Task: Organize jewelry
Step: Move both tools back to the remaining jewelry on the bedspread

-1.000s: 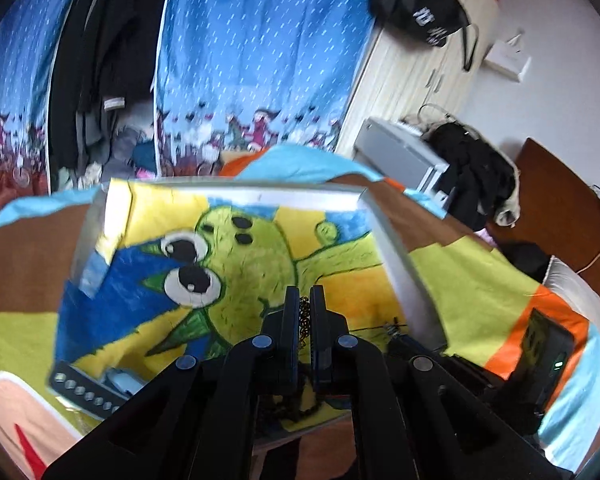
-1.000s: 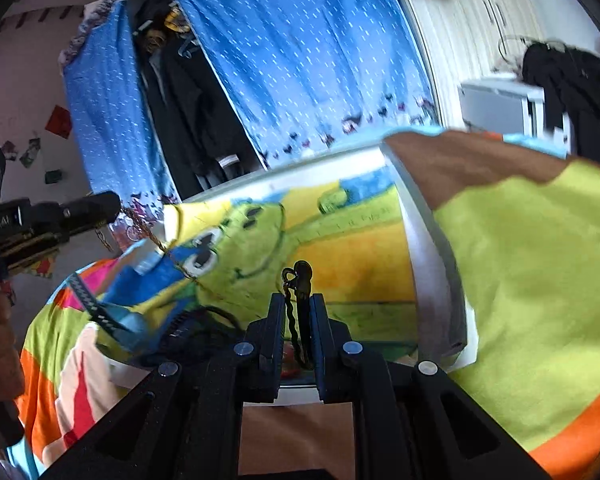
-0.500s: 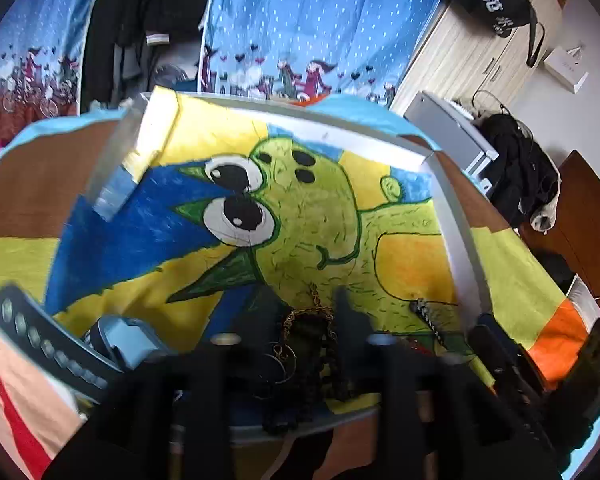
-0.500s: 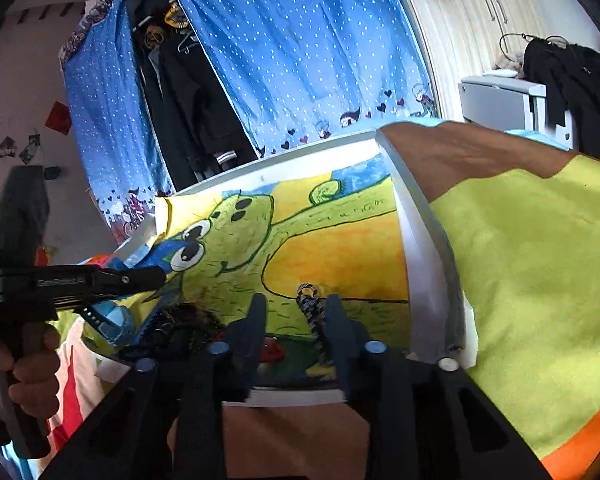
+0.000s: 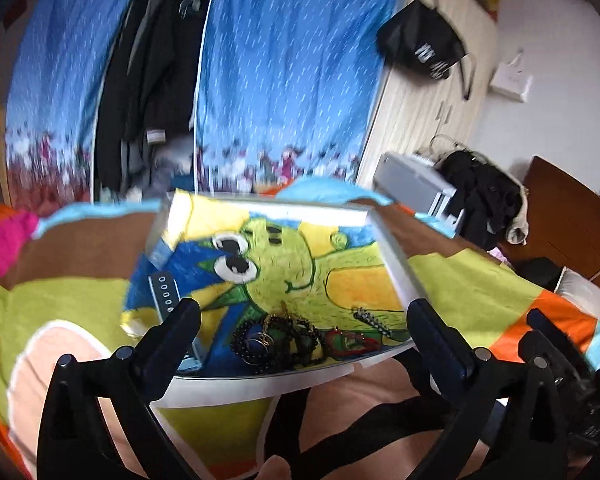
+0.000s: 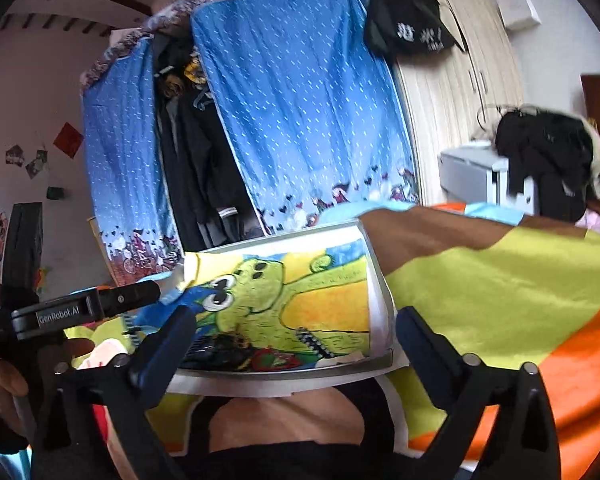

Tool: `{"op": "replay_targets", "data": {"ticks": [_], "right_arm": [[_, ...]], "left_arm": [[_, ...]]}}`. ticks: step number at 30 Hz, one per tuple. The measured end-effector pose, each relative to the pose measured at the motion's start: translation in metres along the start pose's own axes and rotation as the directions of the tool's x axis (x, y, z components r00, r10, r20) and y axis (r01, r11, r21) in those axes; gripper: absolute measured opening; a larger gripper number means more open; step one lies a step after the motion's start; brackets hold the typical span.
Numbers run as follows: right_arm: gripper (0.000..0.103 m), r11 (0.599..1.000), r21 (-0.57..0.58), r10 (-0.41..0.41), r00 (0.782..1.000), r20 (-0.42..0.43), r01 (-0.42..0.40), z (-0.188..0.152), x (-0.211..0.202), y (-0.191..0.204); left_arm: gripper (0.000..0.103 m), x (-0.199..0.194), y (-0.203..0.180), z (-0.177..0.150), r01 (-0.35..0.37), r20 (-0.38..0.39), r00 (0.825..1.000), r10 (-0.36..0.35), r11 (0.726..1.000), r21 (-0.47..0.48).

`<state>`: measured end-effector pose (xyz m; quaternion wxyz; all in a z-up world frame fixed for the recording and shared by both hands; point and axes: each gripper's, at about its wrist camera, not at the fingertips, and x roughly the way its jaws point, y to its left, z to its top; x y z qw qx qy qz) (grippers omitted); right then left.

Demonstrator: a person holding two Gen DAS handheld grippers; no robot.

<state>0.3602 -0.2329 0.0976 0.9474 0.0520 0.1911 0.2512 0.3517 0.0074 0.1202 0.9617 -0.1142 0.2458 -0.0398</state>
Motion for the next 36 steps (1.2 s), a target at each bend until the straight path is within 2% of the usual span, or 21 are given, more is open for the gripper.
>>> {"op": "replay_targets", "data": {"ticks": [4,11,17,21,27,36], "right_arm": [[0.103,1.0,-0.031,-0.002,0.999,0.037,0.003,-0.002,-0.032,0.021],[0.103,0.997,-0.073,-0.007,0.997,0.081,0.013,-0.021,-0.097,0.052],[0.103,0.996,-0.078,-0.045,0.995,0.088,0.052,-0.047,-0.147,0.069],[0.103,0.993,-0.078,-0.085,0.991,0.101,0.093,-0.067,-0.171,0.08],[0.103,0.985,-0.089,-0.138,0.985,0.107,0.148,-0.104,-0.193,0.093],[0.103,0.975,-0.101,-0.199,0.98,-0.001,0.197,-0.159,-0.196,0.095]], "left_arm": [[0.101,-0.041,-0.007,-0.011,0.004,0.058,0.998,-0.006,0.999,0.041],[0.101,-0.105,-0.018,-0.052,-0.041,0.075,0.997,0.031,0.99,0.132],[0.101,-0.146,-0.021,-0.094,0.007,0.068,0.998,-0.016,0.99,0.139],[0.101,-0.171,-0.03,-0.125,0.015,0.083,0.996,-0.032,0.981,0.192],[0.101,-0.189,-0.036,-0.17,0.022,0.059,0.998,-0.037,0.97,0.243],[0.101,-0.18,-0.024,-0.212,0.028,-0.027,0.999,-0.023,0.976,0.214]]}}
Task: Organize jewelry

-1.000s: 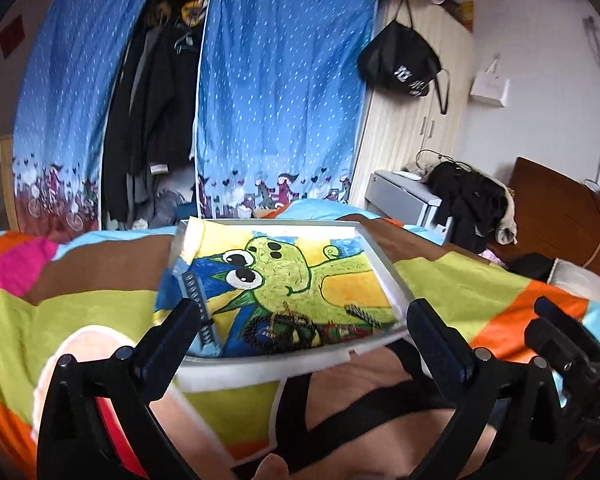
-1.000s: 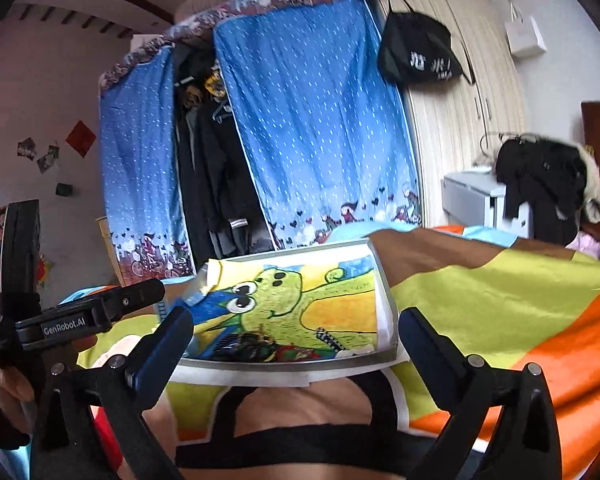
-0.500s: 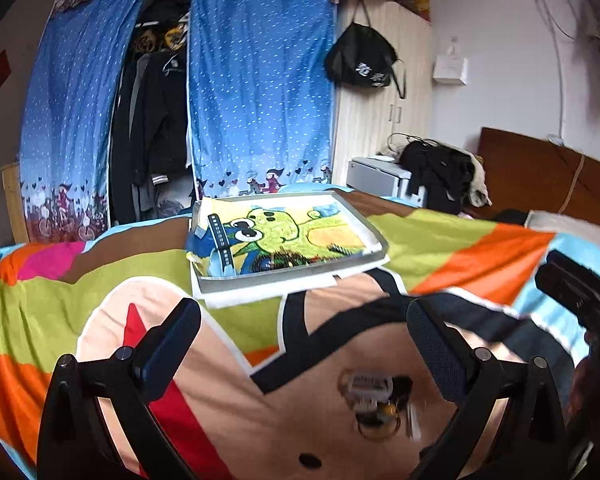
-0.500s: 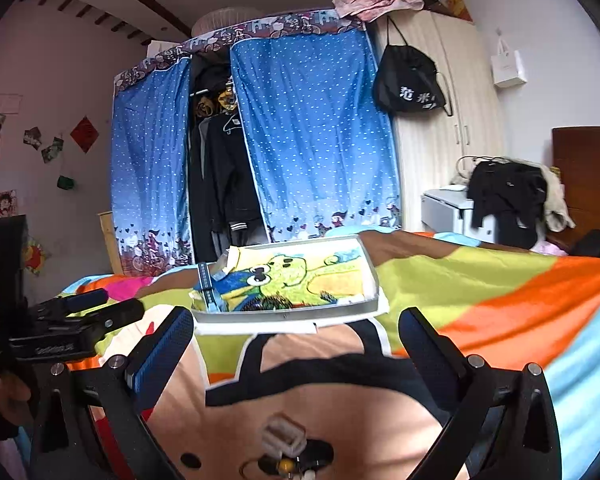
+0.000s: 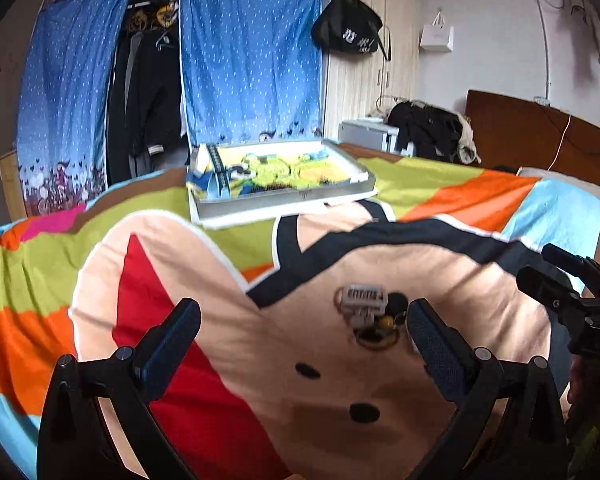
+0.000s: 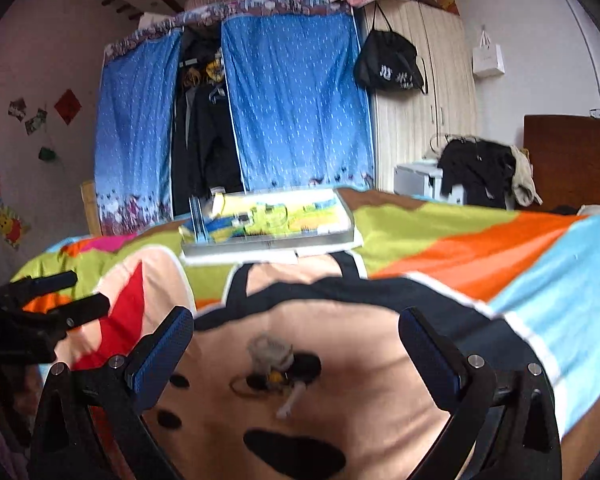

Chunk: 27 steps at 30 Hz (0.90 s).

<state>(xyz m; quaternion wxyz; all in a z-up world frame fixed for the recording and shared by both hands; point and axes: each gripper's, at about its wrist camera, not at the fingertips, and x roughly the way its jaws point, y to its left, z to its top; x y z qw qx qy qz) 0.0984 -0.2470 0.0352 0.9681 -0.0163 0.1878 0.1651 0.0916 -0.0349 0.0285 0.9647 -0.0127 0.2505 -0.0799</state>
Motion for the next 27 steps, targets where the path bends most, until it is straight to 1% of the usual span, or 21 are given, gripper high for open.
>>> {"op": "replay_targets", "data": {"ticks": [6,8,10,11,14,17,20,23,27], "right_arm": [[0.103,0.999,0.05,-0.009,0.996,-0.093,0.013,-0.028,0.007,-0.006],[0.103,0.998,0.057,-0.012,0.992,-0.129,0.02,-0.037,0.01,-0.007],[0.103,0.997,0.063,-0.024,0.985,-0.173,0.035,-0.046,0.015,-0.008],[0.103,0.997,0.066,-0.028,0.982,-0.188,0.041,-0.048,0.016,-0.008],[0.103,0.995,0.076,-0.042,0.968,-0.246,0.062,-0.059,0.023,-0.01],[0.103,0.993,0.079,-0.055,0.952,-0.303,0.082,-0.069,0.03,-0.013],[0.103,0.993,0.082,-0.049,0.94,-0.339,0.082,-0.076,0.035,-0.014],[0.103,0.994,0.087,-0.031,0.935,-0.353,0.066,-0.079,0.039,-0.014],[0.103,0.996,0.073,-0.028,0.927,-0.373,0.059,-0.08,0.047,-0.013]], "left_arm": [[0.101,0.013,0.004,-0.021,-0.003,-0.079,0.997,0.002,1.0,-0.006],[0.101,0.021,0.005,-0.029,-0.014,-0.124,0.992,0.014,1.0,-0.001],[0.101,0.029,0.005,-0.035,-0.039,-0.173,0.984,0.041,0.999,0.017],[0.101,0.036,0.005,-0.04,-0.044,-0.212,0.976,0.048,0.999,0.024],[0.101,0.047,0.009,-0.05,-0.046,-0.278,0.959,0.049,0.999,0.018],[0.101,0.056,0.011,-0.056,-0.048,-0.326,0.944,0.052,0.999,0.022],[0.101,0.061,0.012,-0.058,-0.037,-0.347,0.937,0.042,0.999,0.019],[0.101,0.067,0.013,-0.056,-0.015,-0.366,0.93,0.016,1.0,0.004],[0.101,0.074,0.016,-0.052,0.007,-0.388,0.922,-0.015,1.0,-0.022]]}}
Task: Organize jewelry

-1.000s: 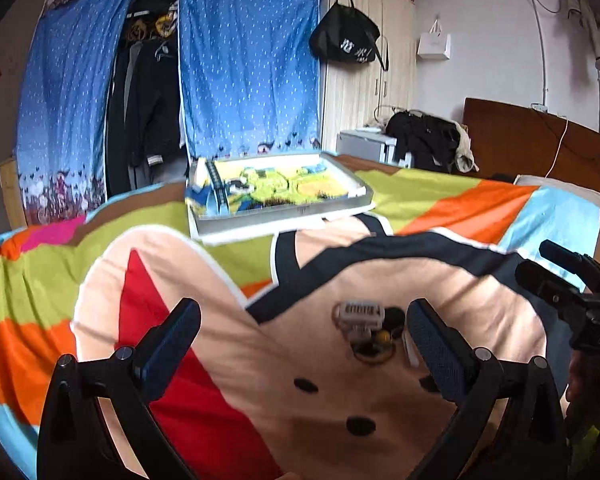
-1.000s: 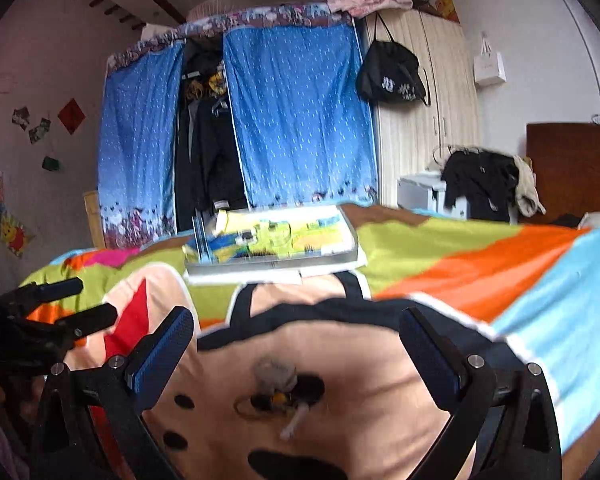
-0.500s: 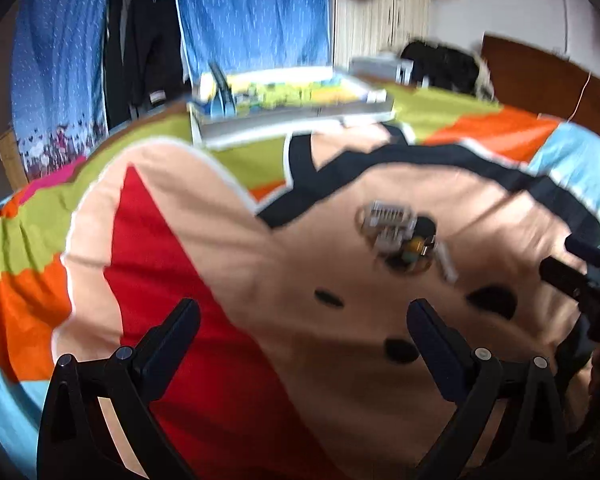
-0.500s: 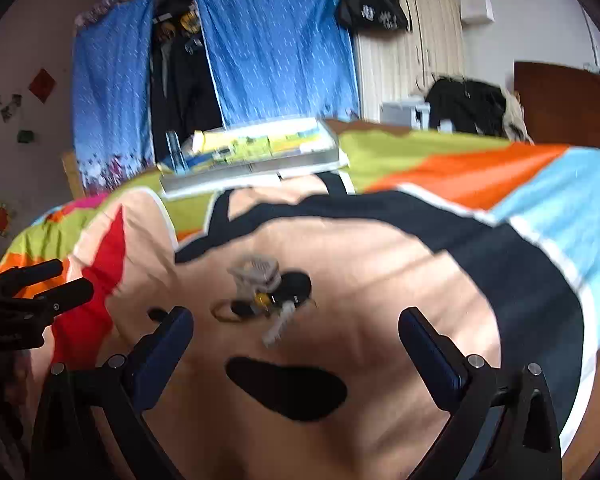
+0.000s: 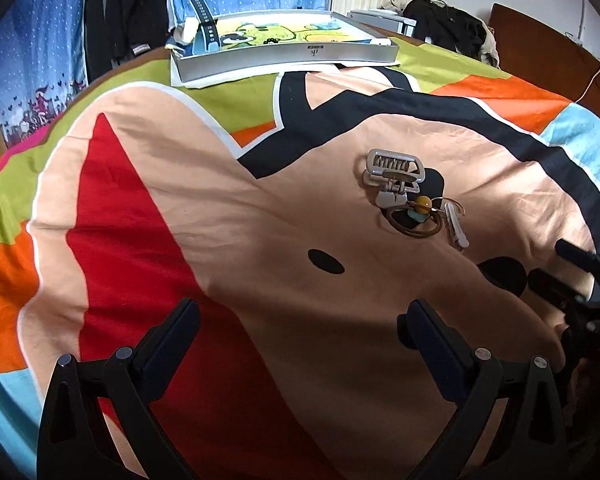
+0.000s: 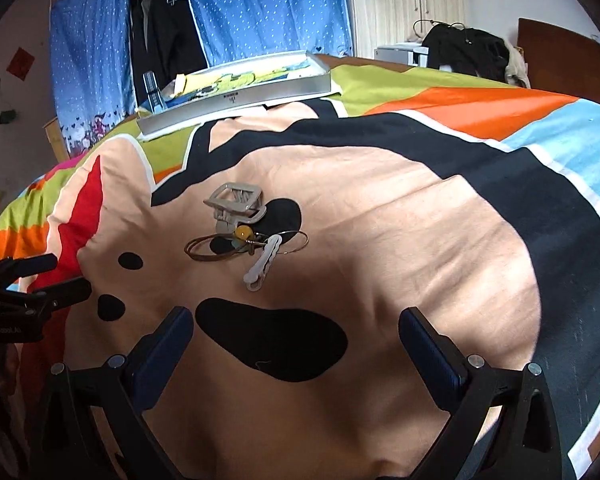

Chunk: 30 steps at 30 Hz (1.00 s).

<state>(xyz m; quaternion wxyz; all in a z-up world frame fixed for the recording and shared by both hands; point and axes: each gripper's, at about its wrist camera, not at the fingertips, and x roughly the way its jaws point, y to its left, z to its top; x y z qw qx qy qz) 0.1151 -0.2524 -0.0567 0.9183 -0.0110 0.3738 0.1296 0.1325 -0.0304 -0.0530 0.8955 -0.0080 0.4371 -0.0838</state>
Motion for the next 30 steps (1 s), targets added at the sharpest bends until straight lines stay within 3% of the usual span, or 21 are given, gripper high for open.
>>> {"op": "replay_targets", "data": {"ticks": [8,13,20,22,24,27,30], "right_arm": [[0.103,1.0,-0.025,0.015,0.999,-0.036,-0.016,-0.002,0.016,0.001],[0.103,0.998,-0.051,0.022,0.999,-0.029,-0.024,0.003,0.02,0.003],[0.102,0.993,-0.114,0.029,1.0,-0.011,-0.031,0.015,0.035,0.012],[0.094,0.992,-0.12,0.037,0.999,-0.019,-0.039,0.017,0.041,0.014],[0.086,0.991,-0.125,0.045,0.998,-0.039,-0.049,0.018,0.049,0.015],[0.071,0.99,-0.129,0.054,0.996,-0.065,-0.062,0.018,0.06,0.017],[0.064,0.988,-0.138,0.057,0.995,-0.082,-0.068,0.018,0.068,0.019]], "left_arm": [[0.101,0.012,0.008,0.018,0.091,-0.031,0.995,-0.093,0.994,-0.061],[0.101,0.024,0.007,0.035,0.169,-0.048,0.983,-0.175,0.98,-0.102],[0.1,0.054,0.005,0.061,0.265,-0.1,0.951,-0.291,0.941,-0.211],[0.096,0.066,0.007,0.065,0.287,-0.115,0.94,-0.322,0.926,-0.247],[0.077,0.076,0.008,0.067,0.307,-0.136,0.926,-0.353,0.912,-0.274],[0.061,0.089,0.01,0.068,0.325,-0.165,0.908,-0.385,0.896,-0.304],[0.048,0.093,0.009,0.07,0.334,-0.172,0.903,-0.394,0.896,-0.294]]}}
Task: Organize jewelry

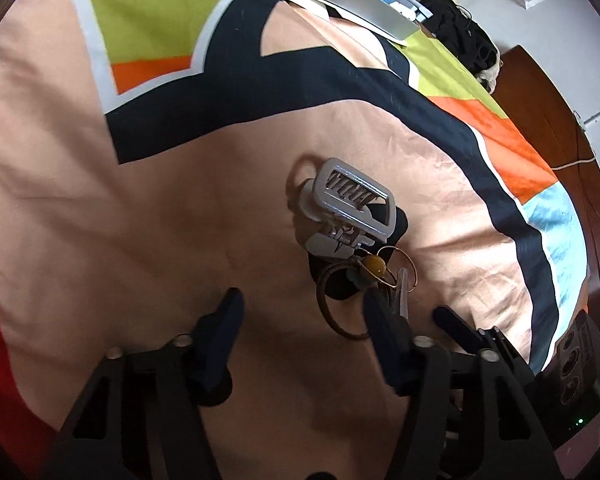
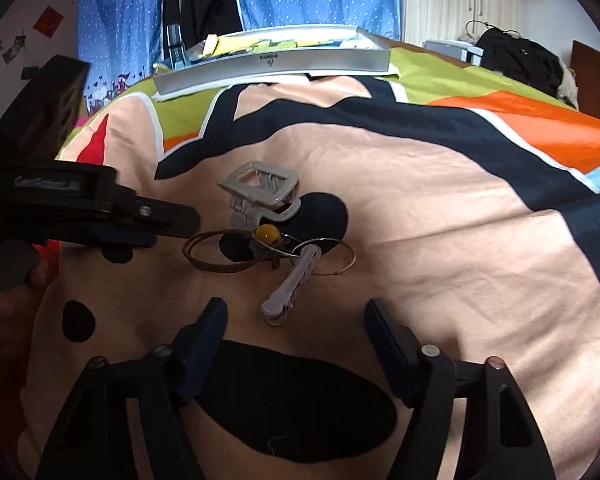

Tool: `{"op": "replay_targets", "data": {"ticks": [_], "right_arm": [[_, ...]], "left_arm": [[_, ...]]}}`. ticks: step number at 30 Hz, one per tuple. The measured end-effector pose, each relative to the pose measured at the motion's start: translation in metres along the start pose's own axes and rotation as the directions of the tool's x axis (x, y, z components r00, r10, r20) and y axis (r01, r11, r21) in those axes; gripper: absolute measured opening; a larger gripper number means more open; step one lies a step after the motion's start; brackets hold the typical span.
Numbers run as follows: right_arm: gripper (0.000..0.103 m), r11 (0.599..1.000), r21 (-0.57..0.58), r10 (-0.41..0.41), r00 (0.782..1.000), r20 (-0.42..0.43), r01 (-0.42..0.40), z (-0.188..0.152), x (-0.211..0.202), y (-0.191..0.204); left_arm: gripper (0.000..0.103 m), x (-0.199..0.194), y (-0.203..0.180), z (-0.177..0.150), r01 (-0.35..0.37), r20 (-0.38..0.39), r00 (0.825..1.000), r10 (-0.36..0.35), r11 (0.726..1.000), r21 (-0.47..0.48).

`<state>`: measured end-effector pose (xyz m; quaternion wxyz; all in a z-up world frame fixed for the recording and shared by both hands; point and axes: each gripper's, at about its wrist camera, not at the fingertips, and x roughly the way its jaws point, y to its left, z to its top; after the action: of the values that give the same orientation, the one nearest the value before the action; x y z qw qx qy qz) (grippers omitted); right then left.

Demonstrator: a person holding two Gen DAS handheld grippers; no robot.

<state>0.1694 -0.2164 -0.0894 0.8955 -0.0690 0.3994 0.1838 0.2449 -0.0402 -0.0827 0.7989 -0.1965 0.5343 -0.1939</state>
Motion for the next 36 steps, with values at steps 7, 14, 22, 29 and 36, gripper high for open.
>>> {"op": "replay_targets", "data": {"ticks": [7,14,22,29,36], "right_arm": [[0.05,1.0,0.002,-0.002,1.0,-0.027,0.002,0.003,0.014,-0.004],[0.035,1.0,-0.016,-0.003,0.999,-0.037,0.003,0.003,0.019,-0.003],[0.016,0.999,0.001,0.04,0.999,-0.03,-0.04,-0.004,0.011,-0.003],[0.016,0.993,0.068,0.093,0.996,0.003,-0.093,-0.018,-0.017,-0.004],[0.016,0.991,0.021,0.129,0.989,0.069,-0.131,-0.017,-0.054,0.004]], "left_arm": [[0.029,0.017,-0.007,0.005,-0.013,-0.064,0.998,0.016,0.999,0.049],[0.002,0.019,-0.005,0.0,-0.051,-0.088,0.995,0.055,0.998,0.042],[0.001,-0.004,-0.011,-0.029,-0.13,-0.025,0.991,0.133,0.987,0.091],[0.0,-0.041,-0.026,-0.054,-0.225,0.061,0.974,0.218,0.966,0.127],[0.0,-0.085,-0.058,-0.059,-0.312,0.132,0.948,0.29,0.931,0.191]]}}
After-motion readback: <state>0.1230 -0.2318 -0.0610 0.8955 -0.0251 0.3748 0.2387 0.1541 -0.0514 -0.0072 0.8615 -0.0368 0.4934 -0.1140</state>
